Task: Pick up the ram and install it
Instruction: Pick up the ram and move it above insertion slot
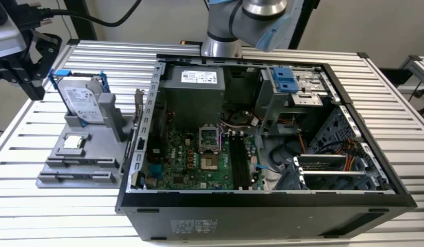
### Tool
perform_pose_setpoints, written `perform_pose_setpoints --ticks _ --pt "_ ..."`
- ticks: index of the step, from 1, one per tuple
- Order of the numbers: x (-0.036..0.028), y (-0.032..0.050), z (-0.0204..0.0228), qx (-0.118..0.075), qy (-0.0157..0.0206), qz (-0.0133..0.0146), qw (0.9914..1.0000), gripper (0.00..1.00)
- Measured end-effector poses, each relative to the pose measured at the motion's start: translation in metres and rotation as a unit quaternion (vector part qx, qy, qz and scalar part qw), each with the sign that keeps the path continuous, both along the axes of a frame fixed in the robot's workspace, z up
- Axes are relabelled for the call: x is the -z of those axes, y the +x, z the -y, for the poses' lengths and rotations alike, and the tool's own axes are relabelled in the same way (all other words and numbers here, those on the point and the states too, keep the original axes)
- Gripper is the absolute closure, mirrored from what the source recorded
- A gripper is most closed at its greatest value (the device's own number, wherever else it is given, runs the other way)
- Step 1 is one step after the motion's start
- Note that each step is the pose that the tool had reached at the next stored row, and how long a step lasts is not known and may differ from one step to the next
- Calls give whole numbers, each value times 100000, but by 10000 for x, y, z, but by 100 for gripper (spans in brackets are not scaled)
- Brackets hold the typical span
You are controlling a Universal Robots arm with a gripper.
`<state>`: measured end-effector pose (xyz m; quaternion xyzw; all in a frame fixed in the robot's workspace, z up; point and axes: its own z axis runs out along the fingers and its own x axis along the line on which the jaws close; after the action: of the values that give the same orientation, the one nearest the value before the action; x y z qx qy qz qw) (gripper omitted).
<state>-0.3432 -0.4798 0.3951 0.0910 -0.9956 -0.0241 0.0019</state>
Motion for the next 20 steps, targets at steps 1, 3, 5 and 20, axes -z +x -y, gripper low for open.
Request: perform_pose_setpoints --ticks 1,3,5,20 --pt "-2 0 0 -351 -5 -4 99999 100" --pt "-7 0 0 -1053 -6 -5 99994 100" --pt "-10 0 0 -1772 -4 -1 99984 100" --pt "-30 -1 0 -7997 -14 1 99680 100"
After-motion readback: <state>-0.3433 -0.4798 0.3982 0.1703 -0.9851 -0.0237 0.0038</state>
